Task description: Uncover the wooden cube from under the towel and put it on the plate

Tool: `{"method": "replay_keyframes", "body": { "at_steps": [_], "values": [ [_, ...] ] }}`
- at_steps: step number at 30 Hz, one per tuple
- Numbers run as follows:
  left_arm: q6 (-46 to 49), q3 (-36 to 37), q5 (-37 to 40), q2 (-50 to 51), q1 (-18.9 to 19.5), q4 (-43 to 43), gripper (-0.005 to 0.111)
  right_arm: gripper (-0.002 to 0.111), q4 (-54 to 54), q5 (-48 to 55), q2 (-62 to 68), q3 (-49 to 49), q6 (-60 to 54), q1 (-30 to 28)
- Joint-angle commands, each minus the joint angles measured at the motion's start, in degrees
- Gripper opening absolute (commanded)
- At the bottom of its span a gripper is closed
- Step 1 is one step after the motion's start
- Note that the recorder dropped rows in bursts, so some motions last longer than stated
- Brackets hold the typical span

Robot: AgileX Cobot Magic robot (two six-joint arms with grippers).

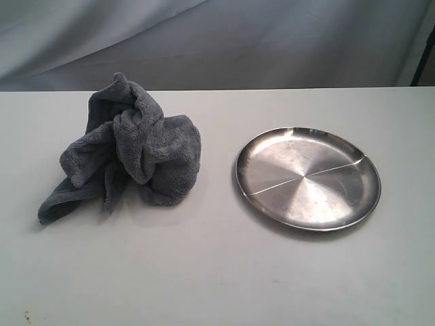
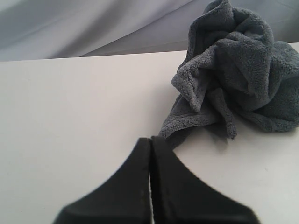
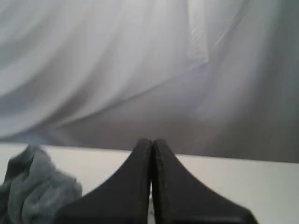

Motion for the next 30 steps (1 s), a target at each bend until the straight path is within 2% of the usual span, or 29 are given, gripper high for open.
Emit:
{"method": "replay_keyframes", "body": {
  "at_steps": [1,4,8,13,17,20,24,30],
  "values": [
    [-0.28,0.27,-0.68,-0.21,-0.12,-0.14,0.0,0.0,7.4,19.04,18.78,-16.55,-11.48,0.33],
    [-0.28,0.27,-0.68,-0.21,-0.12,-0.14,0.0,0.0,13.68,24.84,29.26,-23.07,-17.36,1.73],
    [-0.28,0.27,-0.68,-0.21,-0.12,-0.14,0.0,0.0,12.93,26.32,41.59,-27.22,-22.44,8.08],
    [-0.28,0.27,-0.68,-0.21,-0.12,-0.14,0.0,0.0,3.14,22.91,53.89,-31.35,-23.38,19.69],
    [-0.28,0.27,-0.68,-0.21,-0.12,-0.14,0.0,0.0,-6.73,22.33,64.09,-35.74,-17.9,28.2],
    [-0.28,0.27,-0.68,-0.21,-0.12,-0.14,0.0,0.0,-10.19,22.96,71.56,-39.62,-13.52,32.48],
    [-0.28,0.27,-0.68,-0.21,-0.12,-0.14,0.0,0.0,-10.31,25.46,78.27,-43.76,-13.03,36.05],
    [-0.28,0.27,-0.68,-0.21,-0.12,-0.14,0.0,0.0,-10.31,22.0,80.99,-45.24,-13.42,36.9]
  ]
}}
